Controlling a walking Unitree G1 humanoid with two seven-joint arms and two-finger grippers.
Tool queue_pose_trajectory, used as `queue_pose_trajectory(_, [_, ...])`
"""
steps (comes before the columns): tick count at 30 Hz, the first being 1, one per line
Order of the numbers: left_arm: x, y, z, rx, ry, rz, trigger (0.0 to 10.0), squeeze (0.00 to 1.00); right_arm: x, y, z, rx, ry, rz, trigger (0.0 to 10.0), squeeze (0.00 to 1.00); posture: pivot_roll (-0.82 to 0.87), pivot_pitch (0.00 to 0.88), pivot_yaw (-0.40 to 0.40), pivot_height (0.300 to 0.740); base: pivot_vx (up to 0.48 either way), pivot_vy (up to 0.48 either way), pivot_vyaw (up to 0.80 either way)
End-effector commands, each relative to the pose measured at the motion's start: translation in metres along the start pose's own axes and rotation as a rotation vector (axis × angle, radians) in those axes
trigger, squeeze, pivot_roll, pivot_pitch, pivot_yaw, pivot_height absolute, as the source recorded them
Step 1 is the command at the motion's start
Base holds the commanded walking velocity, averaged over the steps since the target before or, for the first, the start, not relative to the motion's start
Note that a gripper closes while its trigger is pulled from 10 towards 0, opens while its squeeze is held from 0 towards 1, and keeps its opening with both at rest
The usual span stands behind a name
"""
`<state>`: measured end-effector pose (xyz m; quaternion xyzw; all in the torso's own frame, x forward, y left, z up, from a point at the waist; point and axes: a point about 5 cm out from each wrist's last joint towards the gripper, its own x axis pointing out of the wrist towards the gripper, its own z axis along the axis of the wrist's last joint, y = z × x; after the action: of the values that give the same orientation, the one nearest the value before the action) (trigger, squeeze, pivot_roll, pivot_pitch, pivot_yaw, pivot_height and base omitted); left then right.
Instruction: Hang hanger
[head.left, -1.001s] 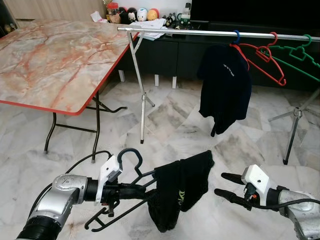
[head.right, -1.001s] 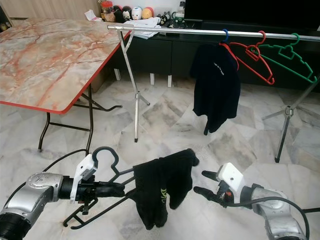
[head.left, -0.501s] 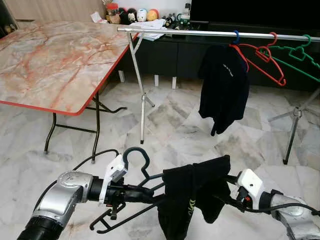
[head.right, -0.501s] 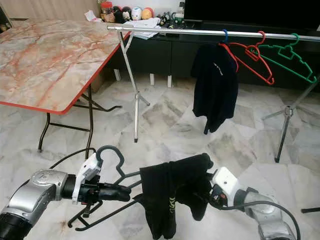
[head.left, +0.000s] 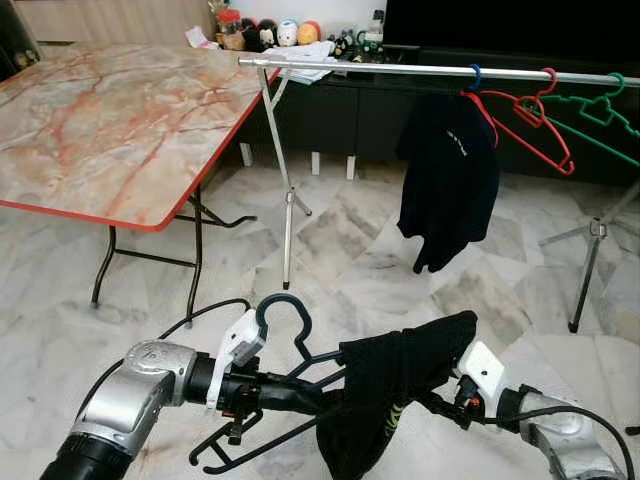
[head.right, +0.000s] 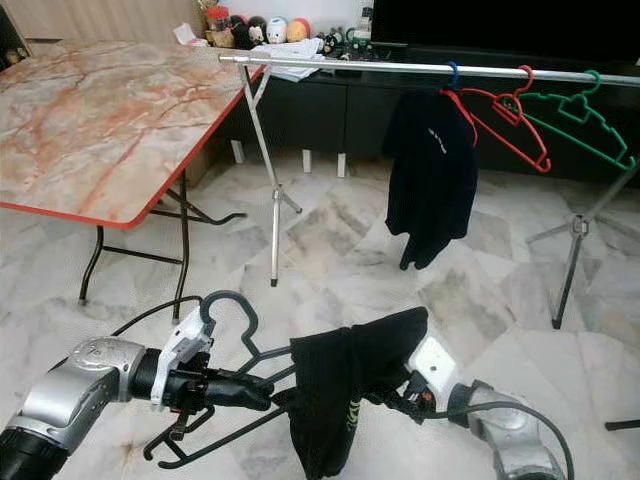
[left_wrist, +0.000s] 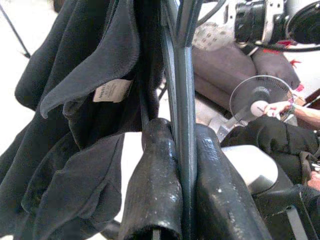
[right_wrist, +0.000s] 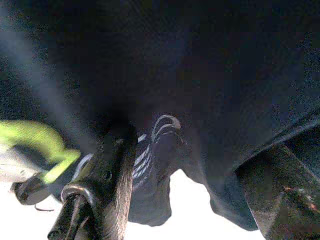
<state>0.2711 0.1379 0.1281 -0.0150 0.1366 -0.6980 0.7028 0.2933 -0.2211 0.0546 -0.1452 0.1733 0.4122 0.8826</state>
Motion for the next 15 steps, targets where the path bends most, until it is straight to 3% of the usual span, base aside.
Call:
queue_pose_trajectory(1, [0.0061,-0.0049,0.0111,0.047,-0.032,-0.055,0.0,0.0,0.0033,0.0003,0.0013,0.014,-0.015,-0.009,10.0,0.0,0.01,0.103,0.052,0.74,0.0,0.0,0.0])
queue_pose_trajectory(6, [0.0095,-0.0058,0.0132,0.052,-0.037,-0.065,0.0,0.0,0.0062,-0.0015,0.0053,0.062,-0.061,-0.031,10.0,0.0,0.01,0.104,0.053,0.74,0.0,0.0,0.0])
queue_pose_trajectory(7, [0.0103,-0.006,0.0136,0.053,-0.038,-0.068,0.0,0.0,0.0066,-0.0014,0.0055,0.064,-0.064,-0.03,5.6,0.0,0.01,0.104,0.053,0.74,0.0,0.0,0.0])
queue_pose_trajectory(8, [0.0115,-0.0067,0.0145,0.054,-0.041,-0.072,0.0,0.0,0.0075,-0.0006,0.0054,0.065,-0.065,-0.025,0.0,0.0,0.02,0.108,0.052,0.74,0.0,0.0,0.0])
queue_pose_trajectory(15, [0.0149,-0.0081,0.0156,0.053,-0.049,-0.081,0.0,0.0,0.01,0.0017,0.0051,0.07,-0.074,-0.019,0.0,0.0,0.02,0.116,0.051,0.74,0.0,0.0,0.0])
